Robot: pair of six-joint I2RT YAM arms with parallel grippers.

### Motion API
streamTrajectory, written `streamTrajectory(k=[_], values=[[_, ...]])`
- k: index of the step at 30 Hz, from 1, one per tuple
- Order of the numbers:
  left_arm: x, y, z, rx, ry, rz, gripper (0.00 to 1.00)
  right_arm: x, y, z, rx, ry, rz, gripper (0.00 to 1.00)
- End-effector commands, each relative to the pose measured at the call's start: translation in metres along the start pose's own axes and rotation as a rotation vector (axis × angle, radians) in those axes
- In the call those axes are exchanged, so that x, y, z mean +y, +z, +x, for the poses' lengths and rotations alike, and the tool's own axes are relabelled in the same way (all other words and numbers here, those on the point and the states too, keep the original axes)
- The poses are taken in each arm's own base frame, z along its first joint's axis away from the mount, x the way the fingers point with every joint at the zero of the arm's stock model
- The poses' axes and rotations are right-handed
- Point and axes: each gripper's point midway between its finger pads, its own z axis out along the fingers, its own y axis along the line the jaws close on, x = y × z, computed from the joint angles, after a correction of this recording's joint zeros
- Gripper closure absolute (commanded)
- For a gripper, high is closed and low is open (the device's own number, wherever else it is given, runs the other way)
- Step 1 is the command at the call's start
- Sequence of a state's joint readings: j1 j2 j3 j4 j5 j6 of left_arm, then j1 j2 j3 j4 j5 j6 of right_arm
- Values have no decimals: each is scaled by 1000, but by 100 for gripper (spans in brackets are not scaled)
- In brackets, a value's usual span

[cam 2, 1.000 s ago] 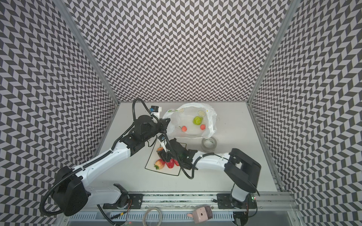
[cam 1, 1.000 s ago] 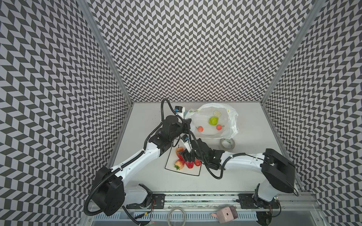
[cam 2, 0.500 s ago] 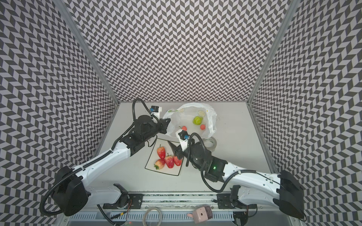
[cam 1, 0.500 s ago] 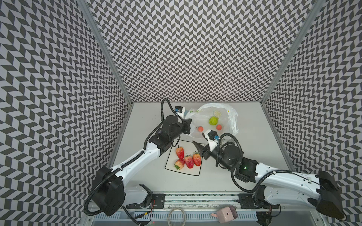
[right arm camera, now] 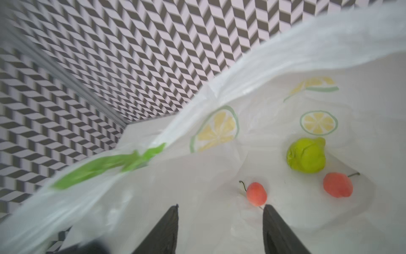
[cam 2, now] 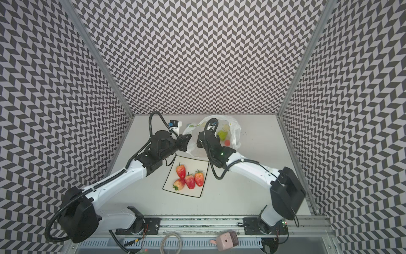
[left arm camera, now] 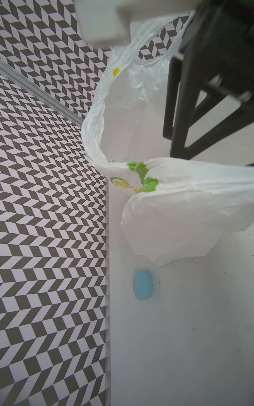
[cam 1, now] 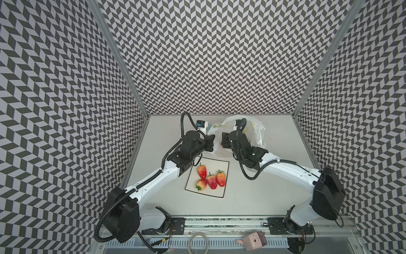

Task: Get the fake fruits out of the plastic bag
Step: 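Move the right gripper back into the bag above the green pear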

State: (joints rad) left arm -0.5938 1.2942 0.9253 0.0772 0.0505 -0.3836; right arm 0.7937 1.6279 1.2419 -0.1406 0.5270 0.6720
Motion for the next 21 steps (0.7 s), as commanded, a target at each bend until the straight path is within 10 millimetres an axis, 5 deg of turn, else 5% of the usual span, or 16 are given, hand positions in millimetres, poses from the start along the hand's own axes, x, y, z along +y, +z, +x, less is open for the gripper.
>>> streamTrajectory(k=[1, 8, 15, 21], values=[[-8, -10, -14, -47, 1, 33, 100, -38, 23, 19, 72, 68, 176, 36], [-23, -10, -12, -42, 40, 95, 100, -61, 66, 20, 81, 85, 261, 27], [-35, -8, -9, -32, 70, 142, 100, -106, 99, 29, 99, 89, 413, 18], [-36, -5, 2, -1, 83, 156, 100, -111, 125, 25, 94, 62, 391, 7]])
